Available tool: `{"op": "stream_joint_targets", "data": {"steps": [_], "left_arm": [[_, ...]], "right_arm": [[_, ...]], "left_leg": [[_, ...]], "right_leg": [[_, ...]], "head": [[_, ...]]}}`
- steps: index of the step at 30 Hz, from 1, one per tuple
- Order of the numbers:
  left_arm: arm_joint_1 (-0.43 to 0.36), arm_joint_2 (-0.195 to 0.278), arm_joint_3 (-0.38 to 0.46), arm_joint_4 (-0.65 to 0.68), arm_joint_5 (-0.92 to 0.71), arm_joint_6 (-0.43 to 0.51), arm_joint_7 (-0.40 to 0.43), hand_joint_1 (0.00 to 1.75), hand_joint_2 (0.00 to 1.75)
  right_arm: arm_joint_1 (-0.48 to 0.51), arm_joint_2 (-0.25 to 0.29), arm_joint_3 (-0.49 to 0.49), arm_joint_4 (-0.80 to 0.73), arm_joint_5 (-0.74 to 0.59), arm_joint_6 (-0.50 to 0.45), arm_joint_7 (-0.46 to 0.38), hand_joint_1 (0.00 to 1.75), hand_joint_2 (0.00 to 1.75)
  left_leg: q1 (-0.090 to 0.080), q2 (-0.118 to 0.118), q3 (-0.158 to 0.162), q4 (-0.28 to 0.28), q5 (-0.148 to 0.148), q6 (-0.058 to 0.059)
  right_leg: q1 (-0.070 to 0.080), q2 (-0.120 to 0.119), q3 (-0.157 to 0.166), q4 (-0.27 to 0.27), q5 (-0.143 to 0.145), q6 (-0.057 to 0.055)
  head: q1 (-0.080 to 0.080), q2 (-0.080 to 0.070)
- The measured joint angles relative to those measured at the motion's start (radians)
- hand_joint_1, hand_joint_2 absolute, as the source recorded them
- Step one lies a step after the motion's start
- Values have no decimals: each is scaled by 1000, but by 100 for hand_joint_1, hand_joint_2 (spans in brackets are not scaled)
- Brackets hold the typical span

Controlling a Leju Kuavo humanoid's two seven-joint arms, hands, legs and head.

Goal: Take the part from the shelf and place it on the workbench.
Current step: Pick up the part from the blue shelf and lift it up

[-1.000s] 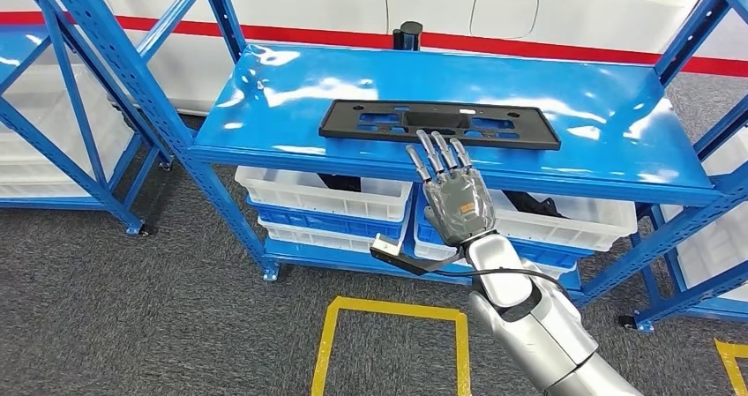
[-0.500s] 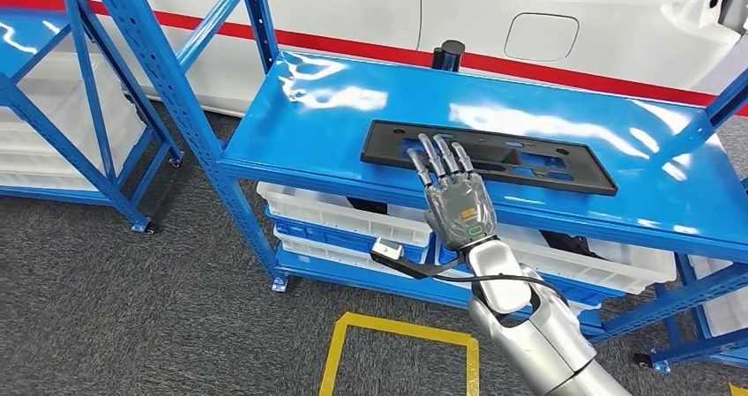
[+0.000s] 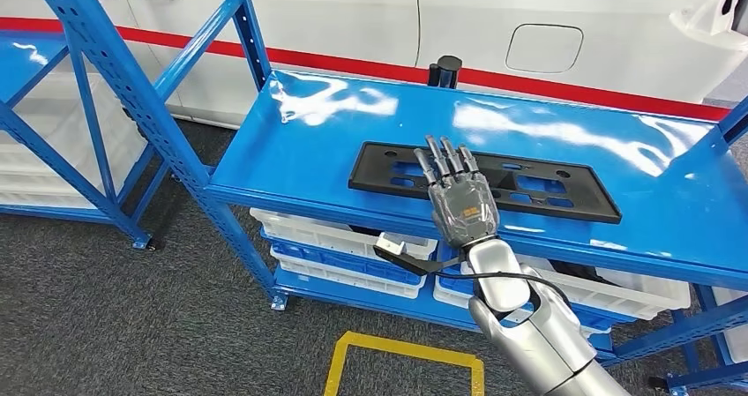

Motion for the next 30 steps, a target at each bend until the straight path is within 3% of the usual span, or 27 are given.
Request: {"op": "stream_joint_targets", "data": {"steps": [1,3,5,6,8,11,17,19,23,24,30], "left_arm": [[2,0,0,0,0,8,-2,0,0],[3,0,0,2,3,25,2,0,0],[1,-2,0,2,7,38,9,0,0],[1,-3,1,3,7,40,10,0,0],[2,-4,2,3,8,44,5,0,0],[2,-6,5,2,10,50,-2,0,0],[3,-7,18,3,20,58,-11,0,0],[3,-8,20,3,22,62,-12,0,0],[3,-8,24,3,23,63,-14,0,0],[3,-8,24,3,23,64,-15,0,0],[3,-11,25,2,25,64,-27,0,0]], "right_arm": [[2,-2,-8,4,6,10,13,0,175],[4,-5,-23,10,14,24,30,0,175],[4,-7,-37,15,25,41,43,0,175],[5,-8,-43,17,32,53,50,0,175],[7,-12,-57,20,46,80,66,0,175],[10,-21,-76,25,59,133,81,0,175],[9,-43,-101,40,73,228,97,0,175],[9,-47,-102,46,72,243,97,0,175],[3,-50,-101,55,67,260,92,0,175],[0,-50,-100,57,65,264,90,0,175],[-18,-50,-94,75,60,286,89,0,175]], "left_leg": [[5,2,-8,-23,27,-5],[14,6,24,-146,121,-15],[14,8,52,-234,157,-14],[11,8,56,-244,158,-6],[8,7,59,-244,168,8],[7,2,60,-246,176,10],[4,-3,60,-246,169,21],[2,-2,60,-246,168,22],[-3,-2,61,-245,167,25],[-4,-2,62,-245,167,25],[-2,-2,69,-248,167,25]], "right_leg": [[-3,0,6,0,-5,4],[-9,1,19,0,-17,16],[-8,1,27,1,-27,30],[-6,1,26,0,-30,38],[-3,0,23,0,-36,40],[-4,-3,30,-9,-36,28],[-4,-8,44,-26,-35,30],[-3,-8,48,-28,-33,34],[-2,-8,48,-29,-34,66],[-2,-8,49,-29,-35,69],[0,-8,47,-29,-37,69]], "head": [[0,0],[0,0],[-3,0],[-4,0],[-4,0],[-4,0],[-4,0],[-4,0],[-4,0],[-4,0],[-4,0]]}}
